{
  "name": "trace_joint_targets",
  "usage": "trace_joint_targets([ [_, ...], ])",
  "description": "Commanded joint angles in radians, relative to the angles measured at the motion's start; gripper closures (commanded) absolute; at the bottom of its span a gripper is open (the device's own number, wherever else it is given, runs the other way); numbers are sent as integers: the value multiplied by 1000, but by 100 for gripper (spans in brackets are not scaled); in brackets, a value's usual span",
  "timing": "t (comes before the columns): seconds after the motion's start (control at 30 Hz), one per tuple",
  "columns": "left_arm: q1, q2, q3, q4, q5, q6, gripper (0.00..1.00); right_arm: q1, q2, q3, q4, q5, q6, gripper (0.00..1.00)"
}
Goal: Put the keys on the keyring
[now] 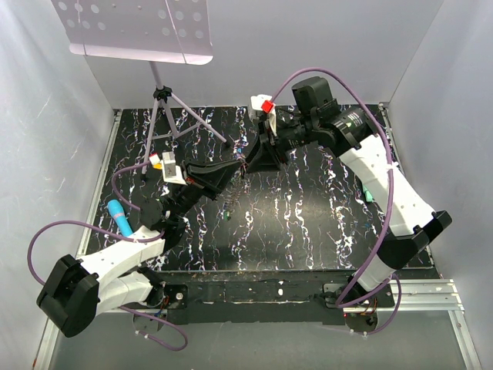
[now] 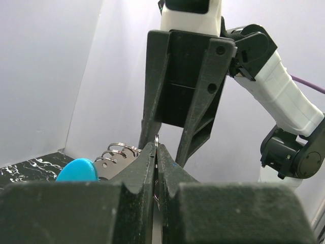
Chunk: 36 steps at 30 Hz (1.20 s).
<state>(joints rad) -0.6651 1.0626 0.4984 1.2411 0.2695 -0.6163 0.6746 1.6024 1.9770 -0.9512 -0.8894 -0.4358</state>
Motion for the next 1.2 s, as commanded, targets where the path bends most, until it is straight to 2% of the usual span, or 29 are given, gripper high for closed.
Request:
trace_joint_targets([
  [0.0, 4, -15, 20, 49, 31, -13, 100, -21, -42, 66, -31, -31, -12, 52],
  [0.1, 7, -12, 19, 46, 54, -20, 100, -29, -44, 59, -23, -54, -6, 48],
  [0.27, 7, 2, 28, 55, 76, -31, 100, -27, -19, 62, -9, -88, 26, 48],
  [0.43, 9, 4, 28, 57, 77, -36, 100, -27, -10, 48, 3, -98, 40, 53],
  [0.57, 9, 5, 23, 61, 66, -34, 100, -26, -13, 33, 5, -106, 39, 66],
  [0.97, 9, -4, 19, 66, 56, -34, 100, -10, -4, 6, 3, -103, 32, 73],
  [1.1, 7, -4, 19, 69, 57, -36, 100, -9, -2, 2, -1, -100, 26, 85],
  [1.17, 9, -6, 19, 69, 56, -34, 100, -9, -2, 2, -8, -106, 19, 99],
])
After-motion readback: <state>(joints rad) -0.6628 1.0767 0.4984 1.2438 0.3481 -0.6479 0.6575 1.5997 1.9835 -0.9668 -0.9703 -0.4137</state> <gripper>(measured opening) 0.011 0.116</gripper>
